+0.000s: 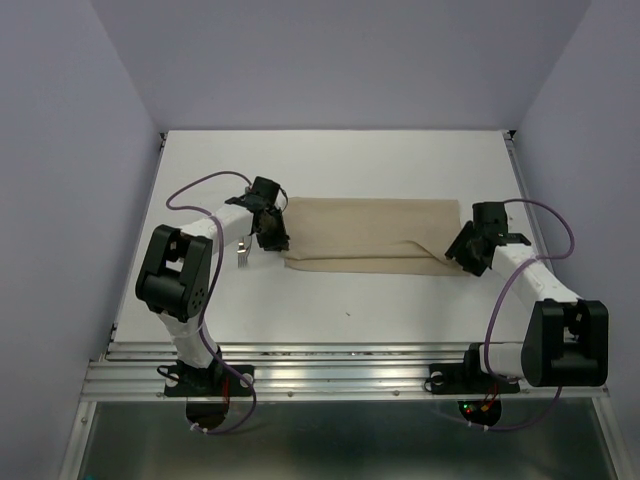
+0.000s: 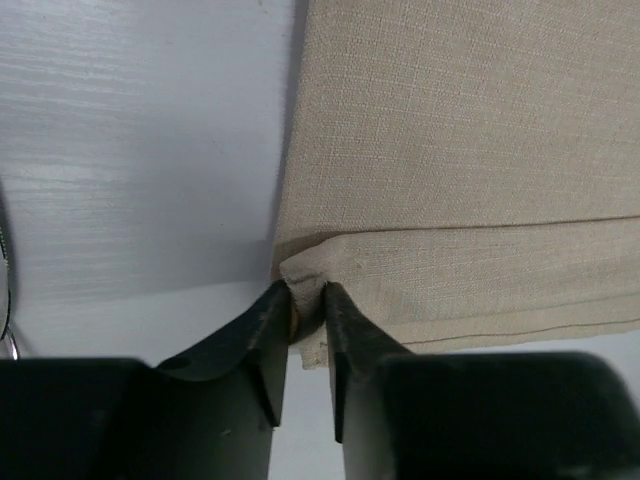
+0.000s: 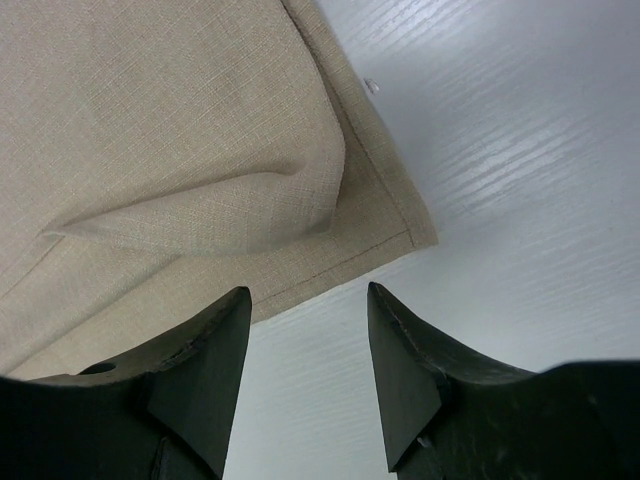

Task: Fold the napkin into a case and place the utensils inside
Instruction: Pick up the rectangle-folded napkin from the center of the board.

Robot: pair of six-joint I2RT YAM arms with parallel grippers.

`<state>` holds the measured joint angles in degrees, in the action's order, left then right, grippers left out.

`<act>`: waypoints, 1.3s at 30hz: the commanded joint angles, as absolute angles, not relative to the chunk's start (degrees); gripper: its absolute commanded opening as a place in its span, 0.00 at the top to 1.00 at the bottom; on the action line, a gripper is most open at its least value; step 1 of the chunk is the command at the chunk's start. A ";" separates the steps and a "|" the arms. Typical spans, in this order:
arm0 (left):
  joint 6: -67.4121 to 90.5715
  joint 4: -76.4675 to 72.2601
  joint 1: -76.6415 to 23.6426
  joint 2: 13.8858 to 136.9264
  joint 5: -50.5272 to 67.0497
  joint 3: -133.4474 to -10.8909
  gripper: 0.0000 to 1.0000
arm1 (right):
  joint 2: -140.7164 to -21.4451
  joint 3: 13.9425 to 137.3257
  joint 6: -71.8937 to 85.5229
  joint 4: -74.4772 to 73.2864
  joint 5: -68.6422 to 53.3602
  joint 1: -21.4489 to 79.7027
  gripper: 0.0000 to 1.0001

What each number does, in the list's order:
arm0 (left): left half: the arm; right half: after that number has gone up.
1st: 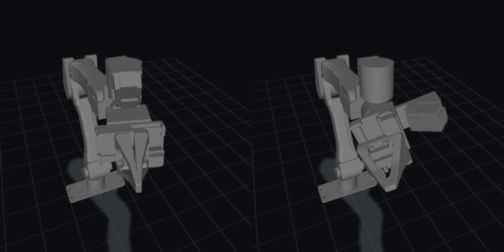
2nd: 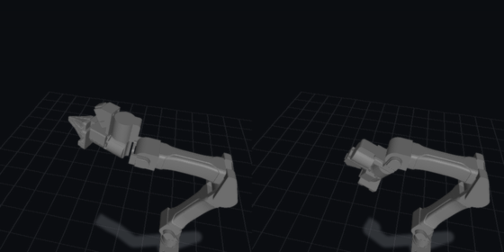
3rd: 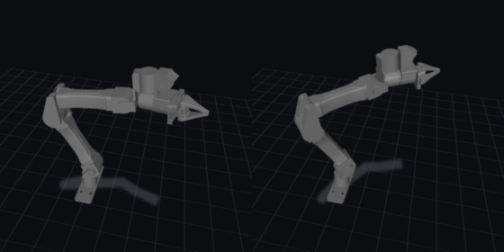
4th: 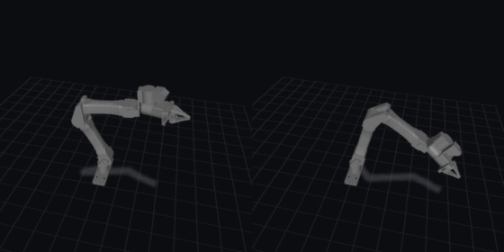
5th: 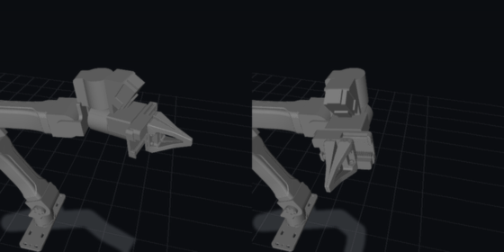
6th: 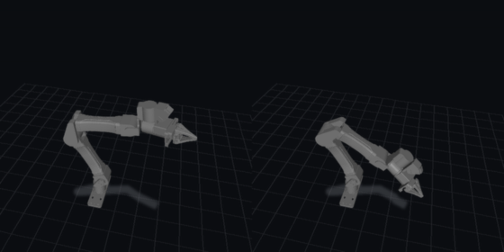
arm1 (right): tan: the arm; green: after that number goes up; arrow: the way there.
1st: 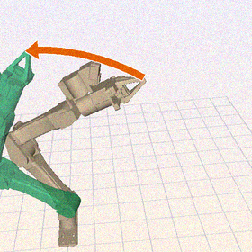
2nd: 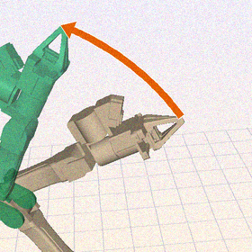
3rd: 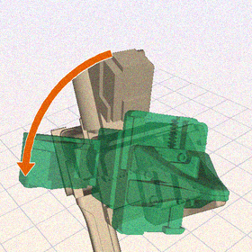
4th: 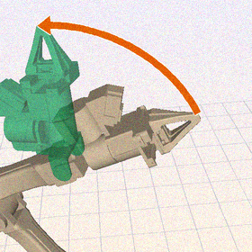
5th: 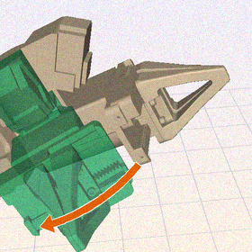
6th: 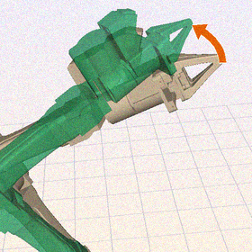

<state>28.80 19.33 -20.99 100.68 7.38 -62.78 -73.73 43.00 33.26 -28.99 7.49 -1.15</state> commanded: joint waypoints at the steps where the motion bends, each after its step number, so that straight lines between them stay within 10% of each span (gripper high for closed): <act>1: 27.86 18.37 -21.01 99.67 6.77 -65.13 0.80 | -71.81 41.58 33.57 -30.14 7.65 -2.10 0.44; 7: 27.77 17.58 -21.01 98.35 7.38 -64.69 1.00 | -71.63 40.87 34.45 -30.06 6.68 -2.11 0.44; 39: 27.07 16.17 -21.01 98.70 9.05 -64.07 1.00 | -81.39 41.84 31.38 -16.61 3.52 -2.64 0.63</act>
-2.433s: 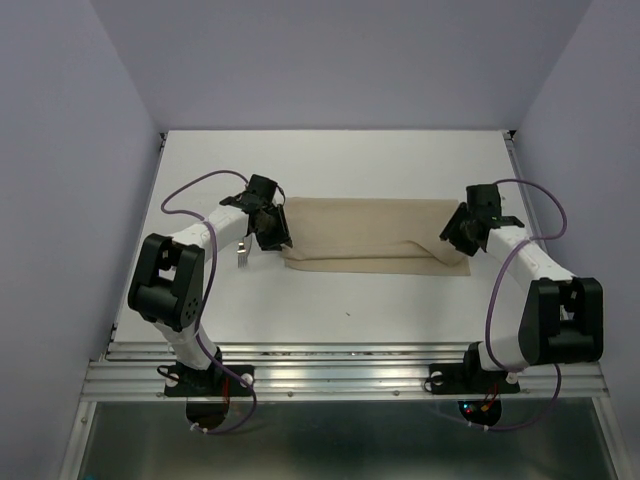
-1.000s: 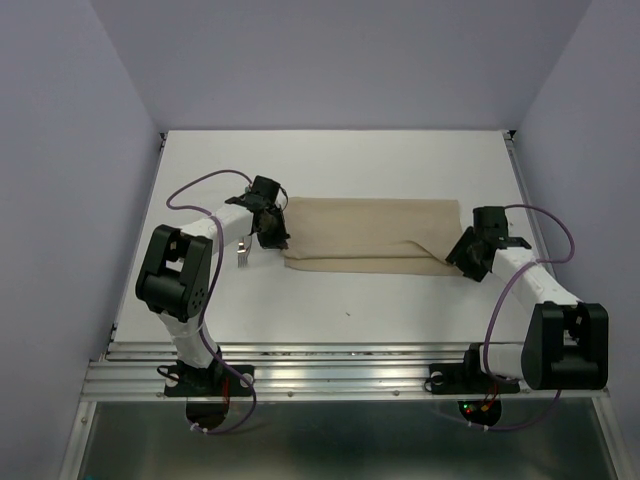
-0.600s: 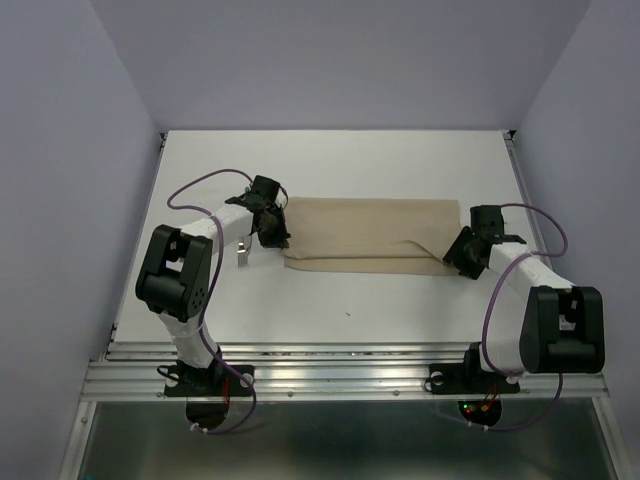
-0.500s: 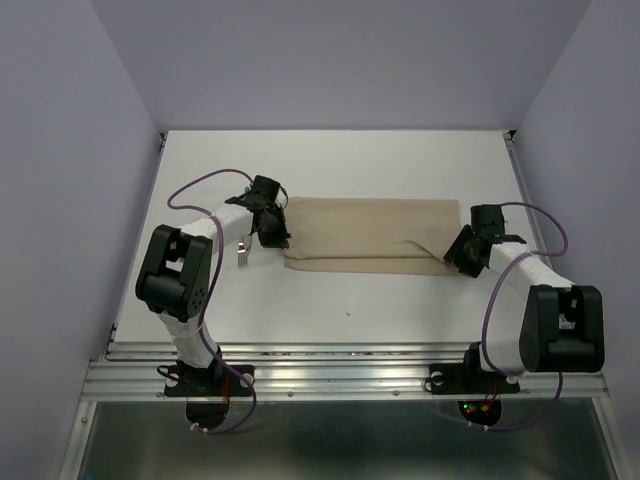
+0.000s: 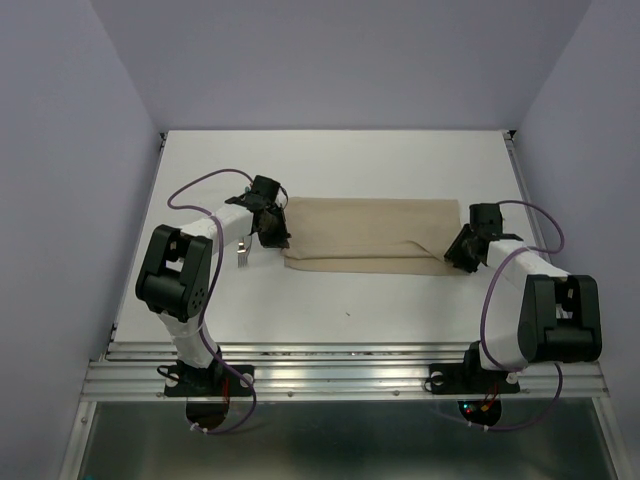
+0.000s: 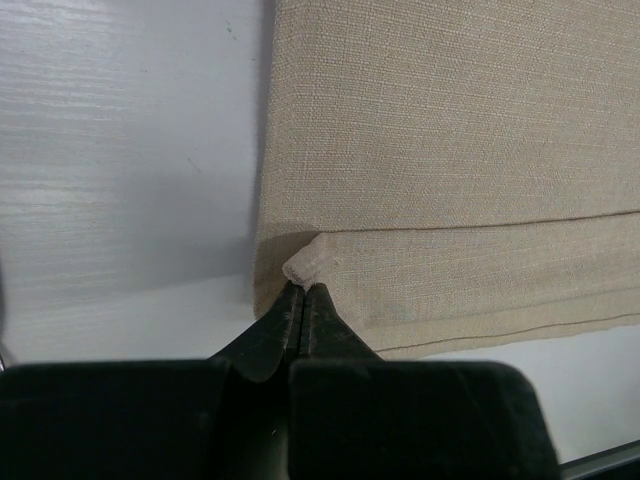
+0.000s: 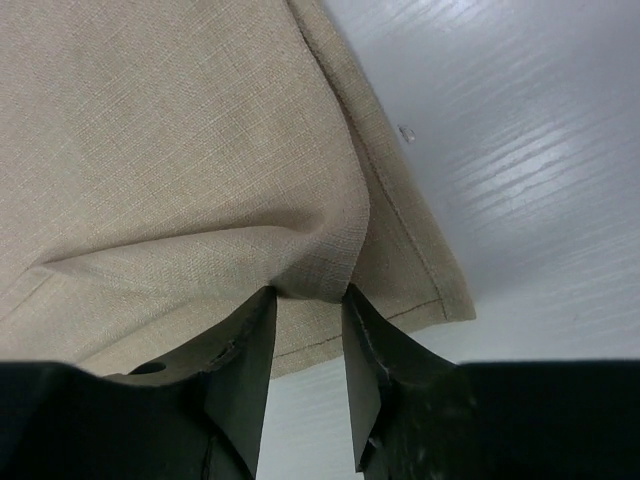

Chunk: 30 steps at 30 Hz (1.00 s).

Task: Fold the napkin into a case and place the utensils inside
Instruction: Pick up the rectangle-folded napkin from the center of the board.

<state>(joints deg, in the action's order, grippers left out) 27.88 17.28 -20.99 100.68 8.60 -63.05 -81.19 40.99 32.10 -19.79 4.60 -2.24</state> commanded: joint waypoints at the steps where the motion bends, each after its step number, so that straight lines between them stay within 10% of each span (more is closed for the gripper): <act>1: 27.07 16.17 -21.01 98.70 9.14 -64.16 1.00 | -81.47 41.92 31.46 -16.52 3.43 -2.64 0.65; 10: 26.90 16.70 -21.00 98.88 8.97 -65.13 1.00 | -79.98 41.84 31.99 -16.96 4.31 -2.64 0.99; 30: 22.41 20.66 -17.94 103.88 8.17 -92.00 1.00 | -83.48 64.39 33.57 -19.60 2.11 -8.96 0.99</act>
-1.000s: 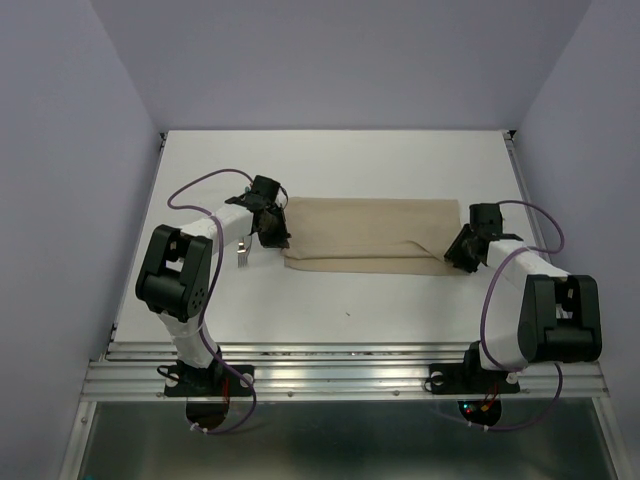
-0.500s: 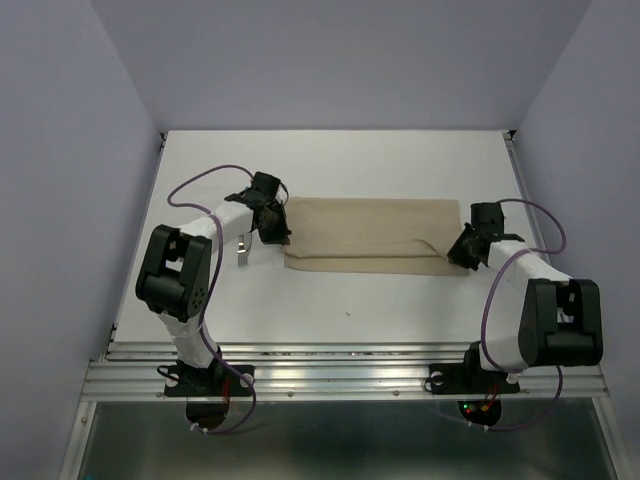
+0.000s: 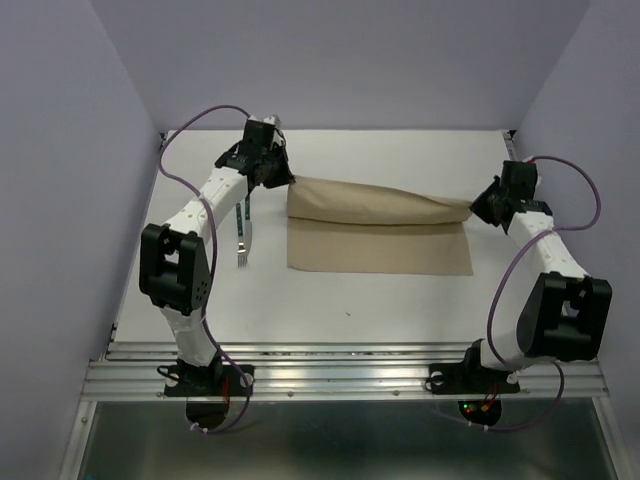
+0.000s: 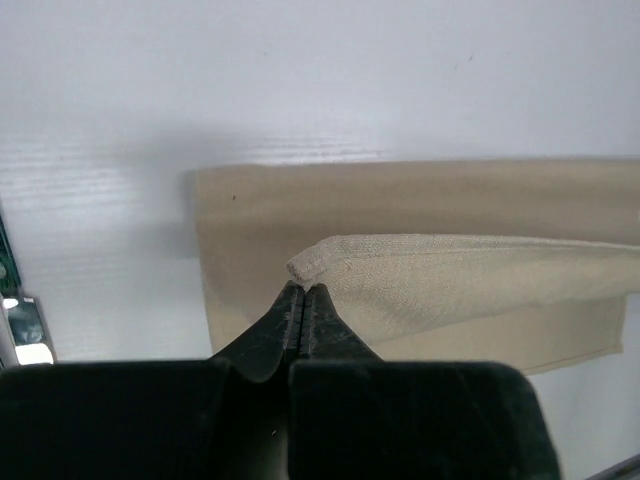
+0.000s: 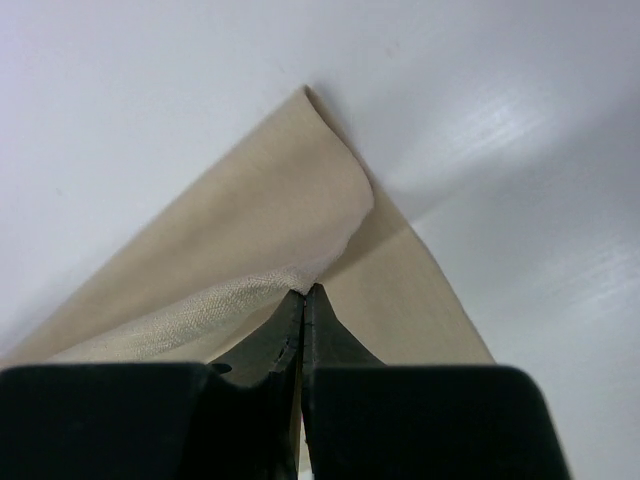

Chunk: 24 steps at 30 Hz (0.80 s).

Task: Fold the napkin into a case and place the utensils inside
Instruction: Pick up the rectangle-folded napkin from the center of the board, then fold the rectangle-folded napkin at the center of the board.

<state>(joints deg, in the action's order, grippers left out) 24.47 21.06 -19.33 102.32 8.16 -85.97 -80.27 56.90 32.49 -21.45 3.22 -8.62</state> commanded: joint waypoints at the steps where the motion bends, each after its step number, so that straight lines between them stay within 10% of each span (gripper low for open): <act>1: 22.15 20.22 -17.58 105.45 8.52 -95.50 1.00 | -84.54 65.99 34.27 -19.16 2.02 -8.96 0.99; 24: 21.09 12.74 -10.99 127.88 16.26 -124.28 1.00 | -109.42 91.23 37.09 -8.35 -5.10 -9.49 0.99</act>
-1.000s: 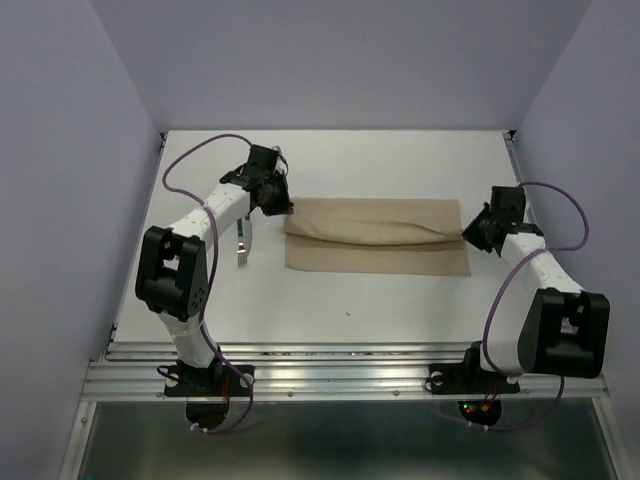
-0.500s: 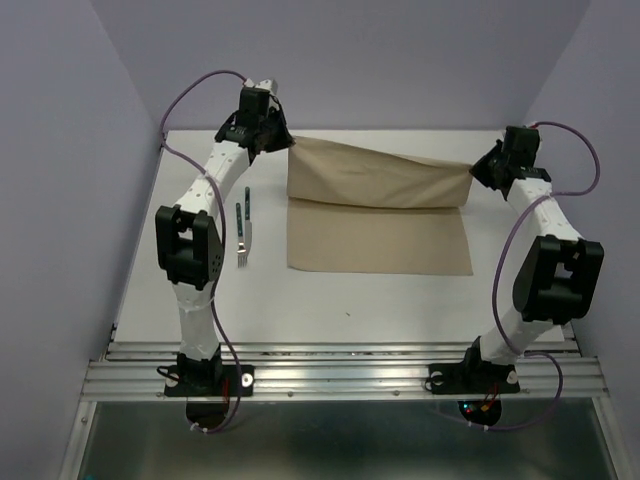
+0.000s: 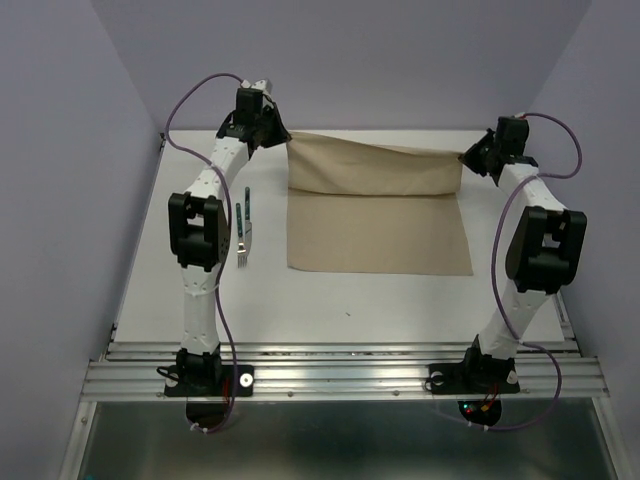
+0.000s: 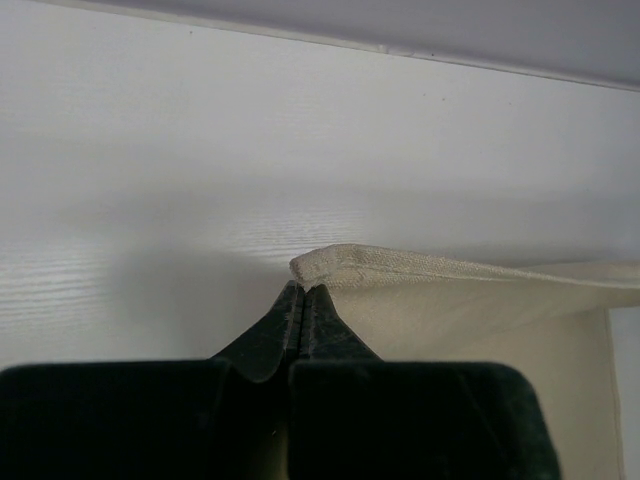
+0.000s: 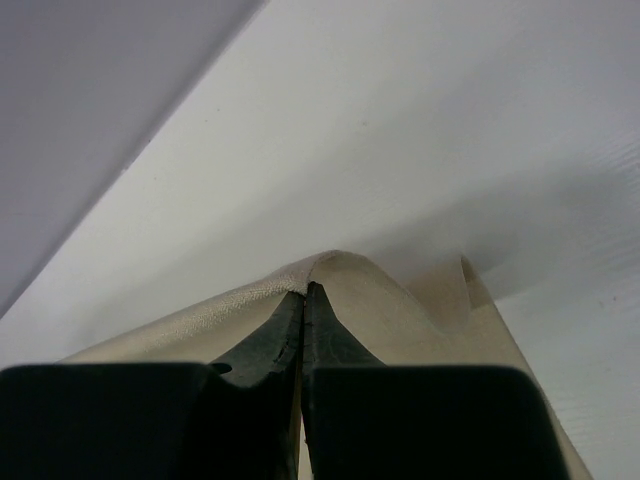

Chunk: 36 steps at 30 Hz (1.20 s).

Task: Fold the napkin into a case and place the utensils inside
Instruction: Fold the rectangle-folded napkin at the center of the board.

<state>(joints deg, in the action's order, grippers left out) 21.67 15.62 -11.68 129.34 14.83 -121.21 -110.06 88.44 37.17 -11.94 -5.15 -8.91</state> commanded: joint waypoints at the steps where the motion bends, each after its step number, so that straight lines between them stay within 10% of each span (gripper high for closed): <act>1: 21.09 12.66 -10.99 127.27 16.78 -122.62 1.00 | -108.64 90.01 37.00 -8.35 -5.27 -9.49 0.99; 17: 21.97 1.32 -11.25 105.03 18.89 -85.08 1.00 | -88.77 62.58 34.36 -8.88 -6.06 -12.57 0.99; 36: 18.72 0.44 -11.25 122.32 19.51 -111.85 1.00 | -112.47 92.53 37.35 -2.64 -12.03 -13.10 0.99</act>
<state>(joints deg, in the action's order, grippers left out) 20.95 2.35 -11.90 118.06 19.97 -103.94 -108.44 86.39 35.97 -7.57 -10.31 -11.97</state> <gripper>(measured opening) 0.026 0.015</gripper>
